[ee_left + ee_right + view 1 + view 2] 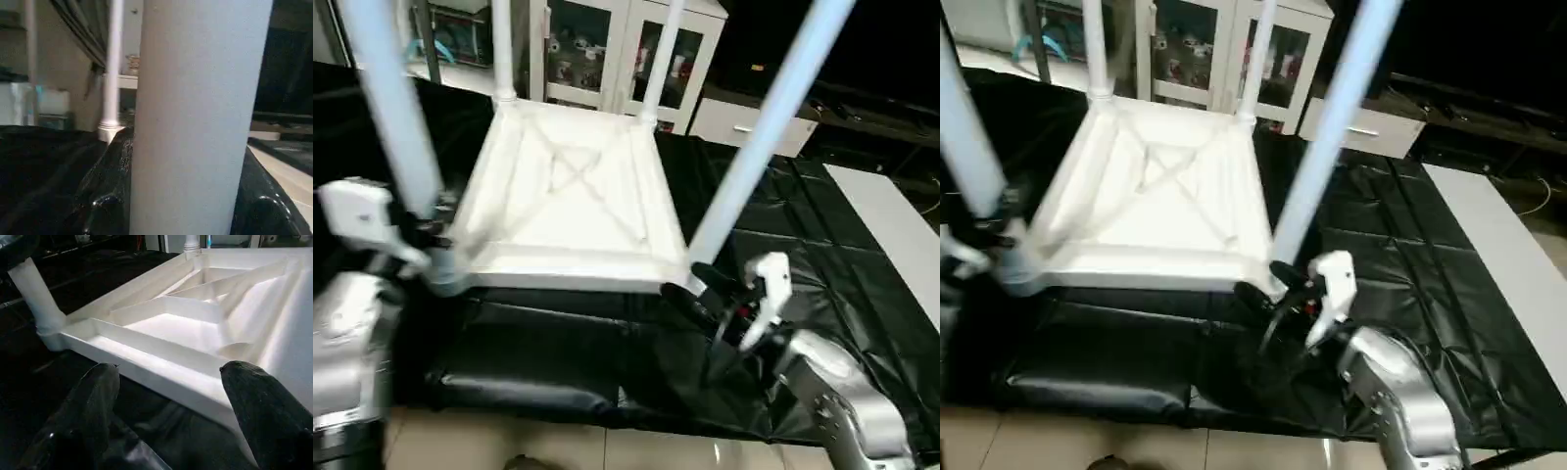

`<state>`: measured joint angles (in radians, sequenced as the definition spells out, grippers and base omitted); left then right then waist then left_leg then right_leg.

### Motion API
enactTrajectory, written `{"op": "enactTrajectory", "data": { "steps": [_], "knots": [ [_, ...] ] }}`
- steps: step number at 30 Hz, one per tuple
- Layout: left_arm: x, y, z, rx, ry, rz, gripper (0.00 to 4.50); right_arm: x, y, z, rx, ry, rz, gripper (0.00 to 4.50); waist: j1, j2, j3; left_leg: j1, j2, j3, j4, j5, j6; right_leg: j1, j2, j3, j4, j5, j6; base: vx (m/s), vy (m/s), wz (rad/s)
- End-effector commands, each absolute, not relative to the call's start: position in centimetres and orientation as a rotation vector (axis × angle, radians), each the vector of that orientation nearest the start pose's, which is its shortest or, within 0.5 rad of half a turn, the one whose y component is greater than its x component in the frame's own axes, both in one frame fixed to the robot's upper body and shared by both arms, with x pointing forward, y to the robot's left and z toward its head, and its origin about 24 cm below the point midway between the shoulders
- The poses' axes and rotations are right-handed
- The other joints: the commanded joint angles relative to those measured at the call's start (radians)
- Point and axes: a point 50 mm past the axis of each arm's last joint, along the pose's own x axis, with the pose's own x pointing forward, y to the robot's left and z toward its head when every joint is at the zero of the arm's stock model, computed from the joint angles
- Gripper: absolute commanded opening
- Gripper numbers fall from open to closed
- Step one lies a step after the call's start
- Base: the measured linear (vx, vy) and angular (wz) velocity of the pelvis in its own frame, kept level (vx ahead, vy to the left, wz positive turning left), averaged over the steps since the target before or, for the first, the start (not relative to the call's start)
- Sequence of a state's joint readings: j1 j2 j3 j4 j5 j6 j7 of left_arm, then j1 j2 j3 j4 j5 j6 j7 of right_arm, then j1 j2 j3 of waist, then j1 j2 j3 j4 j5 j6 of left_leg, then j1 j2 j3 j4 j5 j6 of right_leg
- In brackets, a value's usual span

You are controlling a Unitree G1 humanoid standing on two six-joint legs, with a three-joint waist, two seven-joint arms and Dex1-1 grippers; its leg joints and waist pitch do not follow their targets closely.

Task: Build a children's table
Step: Flip table

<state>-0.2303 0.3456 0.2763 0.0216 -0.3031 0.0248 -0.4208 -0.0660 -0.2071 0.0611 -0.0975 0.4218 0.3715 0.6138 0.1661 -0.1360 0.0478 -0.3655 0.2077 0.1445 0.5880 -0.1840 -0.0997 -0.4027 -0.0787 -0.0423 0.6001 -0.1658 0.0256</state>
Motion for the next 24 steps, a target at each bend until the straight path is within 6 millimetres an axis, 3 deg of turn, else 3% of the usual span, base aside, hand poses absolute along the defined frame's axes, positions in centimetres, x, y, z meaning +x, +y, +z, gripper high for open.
{"op": "enactTrajectory", "data": {
  "steps": [1,4,6,9,13,16,19,20,24],
  "knots": [
    [29.2,21.5,14.5,-0.086,-0.343,-0.310,1.92,25.3,-13.3,5.2,0.256,0.201,0.738,3.65,-0.007,0.034,-0.046,0.023,0.018,-0.001,-0.095,-0.495,-0.078,0.005,-0.050,0.027,-0.084,-0.432,-0.077,0.000,0.000,0.00],
    [29.4,20.7,14.5,-0.118,-0.350,-0.332,1.92,25.3,-13.2,5.1,0.246,0.205,0.739,3.65,-0.003,0.030,-0.046,0.015,0.017,0.002,-0.096,-0.454,-0.075,0.013,-0.050,0.028,-0.079,-0.391,-0.080,0.000,0.000,0.00],
    [29.5,19.8,14.6,-0.158,-0.362,-0.359,1.92,25.5,-13.1,4.9,0.253,0.211,0.715,3.65,-0.002,0.029,-0.049,0.009,0.017,0.006,-0.094,-0.372,-0.071,0.019,-0.050,0.029,-0.070,-0.315,-0.094,0.000,0.000,0.00],
    [29.6,18.5,14.8,-0.237,-0.381,-0.392,1.92,25.9,-13.2,4.6,0.302,0.224,0.660,3.65,-0.002,0.031,-0.053,0.006,0.016,0.011,-0.091,-0.299,-0.072,0.026,-0.046,0.028,-0.059,-0.216,-0.109,0.000,0.000,0.00],
    [29.6,18.0,15.0,-0.307,-0.406,-0.403,1.92,26.2,-13.6,4.2,0.378,0.251,0.587,3.65,-0.004,0.031,-0.055,0.007,0.015,0.014,-0.089,-0.263,-0.076,0.030,-0.044,0.028,-0.050,-0.160,-0.118,0.000,0.000,0.00],
    [29.4,17.6,15.1,-0.333,-0.413,-0.425,1.92,26.5,-13.8,3.7,0.478,0.269,0.520,3.65,-0.005,0.026,-0.058,0.009,0.013,0.018,-0.084,-0.216,-0.072,0.034,-0.041,0.027,-0.044,-0.092,-0.122,0.000,0.000,0.00],
    [29.3,17.5,15.1,-0.337,-0.412,-0.431,1.92,26.7,-13.9,3.7,0.517,0.266,0.506,3.65,-0.006,0.026,-0.058,0.012,0.012,0.020,-0.082,-0.202,-0.063,0.036,-0.040,0.028,-0.044,-0.084,-0.120,0.000,0.000,0.00],
    [29.2,17.3,15.1,-0.351,-0.414,-0.443,1.92,27.0,-13.9,4.1,0.625,0.244,0.492,3.65,-0.007,0.029,-0.056,0.012,0.014,0.019,-0.084,-0.215,-0.059,0.034,-0.042,0.028,-0.045,-0.108,-0.116,0.000,0.000,0.00],
    [29.0,17.1,15.0,-0.358,-0.412,-0.454,1.92,27.7,-13.8,4.8,0.795,0.209,0.504,4.02,-0.009,0.028,-0.055,0.013,0.016,0.017,-0.086,-0.254,-0.065,0.032,-0.043,0.027,-0.049,-0.168,-0.102,0.000,0.000,0.00]
  ]
}}
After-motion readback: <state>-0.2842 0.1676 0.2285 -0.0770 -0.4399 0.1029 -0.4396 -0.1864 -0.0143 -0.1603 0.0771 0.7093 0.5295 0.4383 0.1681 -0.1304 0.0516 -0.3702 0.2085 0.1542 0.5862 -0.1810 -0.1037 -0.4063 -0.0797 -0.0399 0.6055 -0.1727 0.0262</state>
